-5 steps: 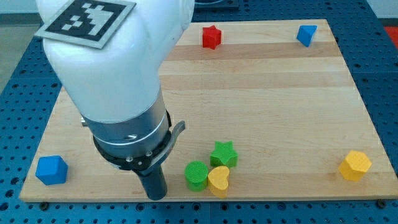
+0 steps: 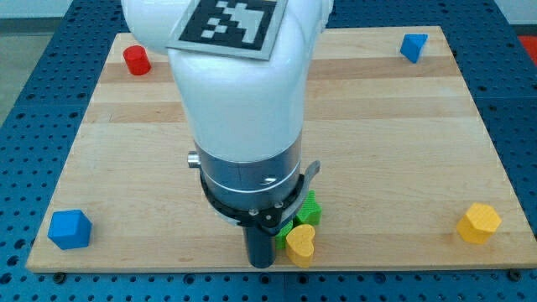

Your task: Move the heart towards the hexagon

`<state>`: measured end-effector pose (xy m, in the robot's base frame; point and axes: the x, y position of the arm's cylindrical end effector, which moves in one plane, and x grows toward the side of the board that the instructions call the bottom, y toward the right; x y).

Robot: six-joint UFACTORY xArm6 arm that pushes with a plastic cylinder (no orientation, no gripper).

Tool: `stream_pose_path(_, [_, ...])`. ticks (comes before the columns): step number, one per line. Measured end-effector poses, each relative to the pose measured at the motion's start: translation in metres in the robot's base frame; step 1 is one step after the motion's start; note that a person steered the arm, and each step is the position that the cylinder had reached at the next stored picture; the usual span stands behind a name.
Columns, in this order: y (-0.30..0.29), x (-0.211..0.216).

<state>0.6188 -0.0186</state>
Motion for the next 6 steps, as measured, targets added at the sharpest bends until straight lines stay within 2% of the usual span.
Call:
stream_pose_path(2, [0.026,0.0])
stream_pose_path(3, [0.058,-0.001])
stream_pose_path(4, [0.092,-0.009])
stream_pose_path(5, [0.12,-0.035])
stream_pose_path(6, [0.111,-0.034])
